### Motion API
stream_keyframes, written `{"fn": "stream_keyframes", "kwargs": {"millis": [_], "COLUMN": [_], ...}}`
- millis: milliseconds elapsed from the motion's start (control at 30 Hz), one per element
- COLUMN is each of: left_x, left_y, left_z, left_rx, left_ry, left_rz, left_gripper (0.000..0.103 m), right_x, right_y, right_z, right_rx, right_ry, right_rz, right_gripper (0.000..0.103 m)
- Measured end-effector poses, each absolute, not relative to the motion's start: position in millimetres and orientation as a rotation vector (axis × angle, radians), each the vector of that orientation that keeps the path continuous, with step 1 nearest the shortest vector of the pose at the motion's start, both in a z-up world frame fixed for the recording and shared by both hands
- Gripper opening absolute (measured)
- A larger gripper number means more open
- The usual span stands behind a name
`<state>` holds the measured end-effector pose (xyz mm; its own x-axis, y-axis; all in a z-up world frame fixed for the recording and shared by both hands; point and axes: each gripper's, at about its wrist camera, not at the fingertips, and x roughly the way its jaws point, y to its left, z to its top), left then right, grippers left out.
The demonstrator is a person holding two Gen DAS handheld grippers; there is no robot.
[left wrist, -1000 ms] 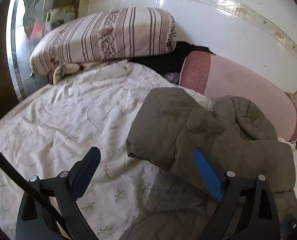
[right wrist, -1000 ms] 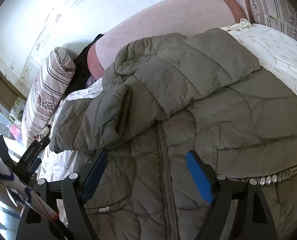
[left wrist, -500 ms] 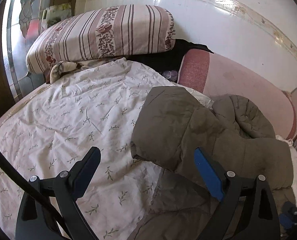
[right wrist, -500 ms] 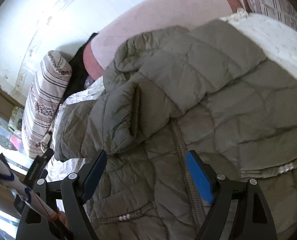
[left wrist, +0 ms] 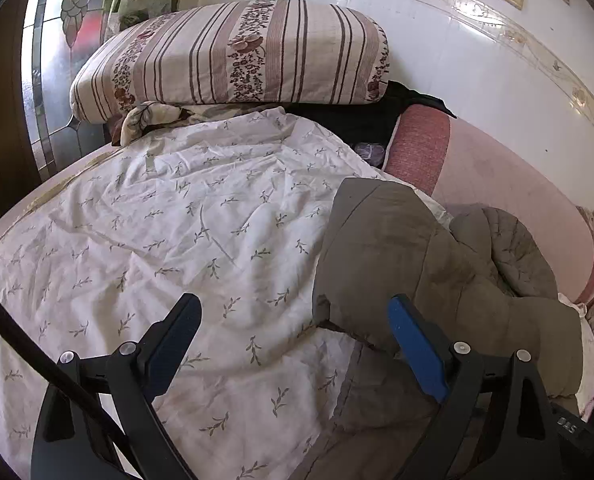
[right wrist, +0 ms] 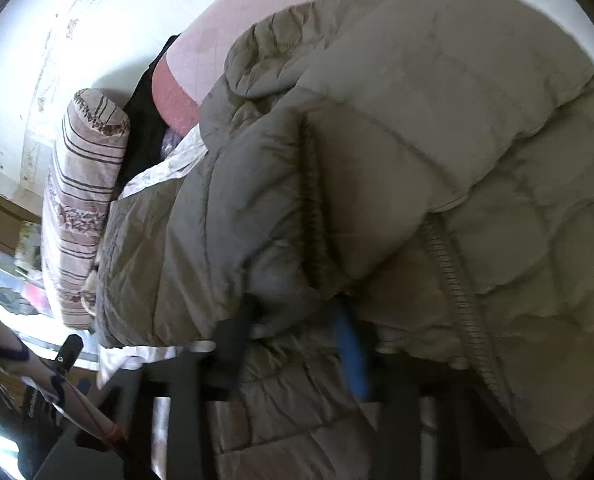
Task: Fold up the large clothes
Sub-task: 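Grasp the jacket side edge with the right tool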
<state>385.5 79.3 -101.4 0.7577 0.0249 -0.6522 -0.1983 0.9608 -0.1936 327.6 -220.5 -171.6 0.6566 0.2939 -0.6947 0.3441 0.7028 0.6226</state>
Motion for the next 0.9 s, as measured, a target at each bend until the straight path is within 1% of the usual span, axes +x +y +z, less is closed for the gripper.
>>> {"fn": "stream_keyframes", "kwargs": {"millis": [133, 333, 400, 467, 533, 567, 600, 900], "left_x": [386, 385, 384, 383, 384, 384, 384, 385], "left_y": [78, 78, 79, 80, 80, 80, 81, 92], "left_z": [-99, -98, -97, -97, -98, -98, -98, -96], "left_rx": [-0.244, -0.252, -0.254, -0.254, -0.249, -0.249, -0.25, -0.281], "left_ry": [0.693, 0.696, 0.691, 0.689, 0.693, 0.694, 0.695, 0.69], "left_rz": [0.127, 0.131, 0.133, 0.139, 0.141, 0.143, 0.145, 0.162], "left_gripper": [0.094, 0.094, 0.094, 0.094, 0.094, 0.094, 0.094, 0.094], "right_x": [327, 320, 317, 314, 310, 309, 308, 316], "right_y": [-219, -225, -227, -230, -233, -236, -239, -244], "right_z": [-165, -162, -165, -167, -167, -167, -166, -170], "right_rx": [0.778, 0.802, 0.821, 0.848, 0.862, 0.867, 0.876, 0.958], "right_ry": [0.847, 0.821, 0.828, 0.828, 0.817, 0.808, 0.799, 0.789], "right_rz": [-0.023, -0.026, -0.019, -0.013, -0.015, -0.02, -0.024, 0.019], "right_gripper": [0.026, 0.026, 0.028, 0.034, 0.047, 0.049, 0.051, 0.052]}}
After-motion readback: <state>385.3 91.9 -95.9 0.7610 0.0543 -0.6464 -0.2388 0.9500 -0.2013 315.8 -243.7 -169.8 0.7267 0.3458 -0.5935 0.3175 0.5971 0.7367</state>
